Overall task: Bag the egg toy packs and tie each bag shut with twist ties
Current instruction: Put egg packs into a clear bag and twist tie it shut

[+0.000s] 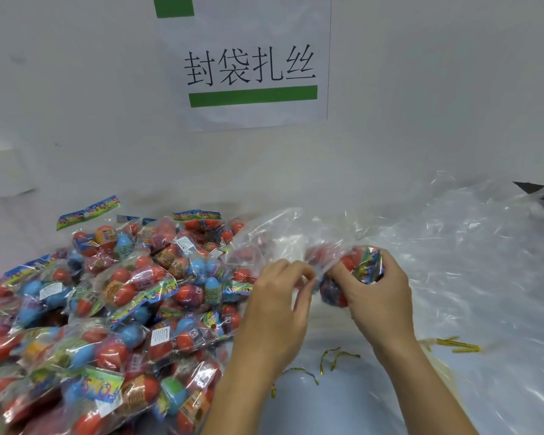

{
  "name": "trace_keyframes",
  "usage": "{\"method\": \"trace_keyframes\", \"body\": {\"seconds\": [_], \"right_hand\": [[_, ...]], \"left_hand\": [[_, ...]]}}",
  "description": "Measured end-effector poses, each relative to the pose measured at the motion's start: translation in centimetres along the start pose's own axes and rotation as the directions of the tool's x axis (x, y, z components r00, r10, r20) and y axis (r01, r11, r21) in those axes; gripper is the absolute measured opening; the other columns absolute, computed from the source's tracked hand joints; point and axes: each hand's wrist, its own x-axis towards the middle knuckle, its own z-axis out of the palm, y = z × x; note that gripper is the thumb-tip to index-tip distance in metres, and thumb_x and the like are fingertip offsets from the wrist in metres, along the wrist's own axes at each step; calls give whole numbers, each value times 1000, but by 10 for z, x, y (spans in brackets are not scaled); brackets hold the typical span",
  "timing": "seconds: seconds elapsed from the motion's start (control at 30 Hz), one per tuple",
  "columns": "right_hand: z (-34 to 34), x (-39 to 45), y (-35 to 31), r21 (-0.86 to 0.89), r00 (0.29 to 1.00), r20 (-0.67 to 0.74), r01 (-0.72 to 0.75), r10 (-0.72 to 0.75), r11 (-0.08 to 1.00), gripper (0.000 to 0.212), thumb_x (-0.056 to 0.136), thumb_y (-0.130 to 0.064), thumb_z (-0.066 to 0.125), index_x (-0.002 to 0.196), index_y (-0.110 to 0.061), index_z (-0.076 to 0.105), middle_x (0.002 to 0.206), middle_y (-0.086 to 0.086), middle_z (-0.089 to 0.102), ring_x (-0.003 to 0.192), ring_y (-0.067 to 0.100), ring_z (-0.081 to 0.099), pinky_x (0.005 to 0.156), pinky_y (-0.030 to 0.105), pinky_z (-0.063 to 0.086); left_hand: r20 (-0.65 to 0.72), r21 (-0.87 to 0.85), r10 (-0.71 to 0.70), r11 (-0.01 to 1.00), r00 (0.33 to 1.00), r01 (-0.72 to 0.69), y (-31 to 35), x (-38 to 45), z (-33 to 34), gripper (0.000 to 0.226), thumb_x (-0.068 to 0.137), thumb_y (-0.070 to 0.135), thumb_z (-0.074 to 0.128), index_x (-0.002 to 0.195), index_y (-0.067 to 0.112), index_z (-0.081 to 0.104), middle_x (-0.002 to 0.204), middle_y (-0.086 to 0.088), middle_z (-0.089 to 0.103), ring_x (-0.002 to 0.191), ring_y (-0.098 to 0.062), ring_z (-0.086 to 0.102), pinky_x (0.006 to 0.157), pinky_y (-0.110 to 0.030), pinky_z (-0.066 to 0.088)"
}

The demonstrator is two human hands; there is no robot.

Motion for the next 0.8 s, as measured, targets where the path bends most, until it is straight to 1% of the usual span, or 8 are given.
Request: {"method": "trace_keyframes", "body": {"seconds": [0.17,0.27,0.37,0.47,0.57,0.63,0.7,0.8], "right_hand": [[18,-6,8,294,955,-76,-253,286,922,27,64,-36,76,83,-20,68,74,-3,70,69,18,66,71,42,57],[27,-9,10,502,904,-78,-329,421,800,21,78,-27,78,94,-16,72,89,3,76,83,22,73,79,42,60],[30,-12,9,673,862,18,-385,506,631,24,85,-23,78,105,-11,73,99,6,77,87,23,73,80,40,58],[30,-12,9,733,852,33,-377,523,566,32,88,-19,76,116,-6,69,105,11,75,88,24,71,78,38,57],[29,-10,13,640,872,-70,-333,484,693,25,87,-23,77,109,-14,69,99,7,74,81,19,69,75,38,57],[28,-10,13,495,908,-124,-292,399,818,24,82,-32,82,98,-21,69,89,-1,74,73,14,68,71,36,57],[29,-12,10,378,947,-122,-234,299,896,23,78,-31,84,93,-25,67,84,-3,73,70,11,68,70,38,59],[32,-19,5,260,991,-62,-97,116,961,21,77,-21,82,90,-28,66,78,-6,71,63,7,65,61,35,58]], "left_hand": [[0,-47,-25,999,1000,25,2,0,2,10,94,10,63,91,20,65,86,12,62,86,-6,56,77,-17,42],[-9,-92,-73,993,997,72,2,-1,-2,11,93,11,65,88,21,66,85,15,64,86,-6,59,78,-17,42],[134,-114,-92,988,987,107,3,-4,-4,12,92,16,66,85,25,67,83,15,66,88,-6,59,83,-20,43],[266,-146,-89,981,960,131,8,-5,-7,12,87,20,70,79,28,68,81,15,67,91,-6,60,91,-31,44],[211,-178,-97,975,973,136,12,-5,-8,7,85,35,62,86,28,62,76,16,69,92,-8,62,94,-43,44],[69,-199,-125,970,990,137,10,-4,-9,9,87,38,58,92,31,56,76,12,69,90,-9,64,92,-47,45],[-102,-139,-140,982,985,126,7,0,-9,17,89,43,55,104,37,52,100,17,64,103,-5,58,97,-38,45],[-27,-102,-216,972,976,212,3,3,-7,63,88,69,39,146,44,32,146,31,32,141,11,18,116,-14,15]]}}
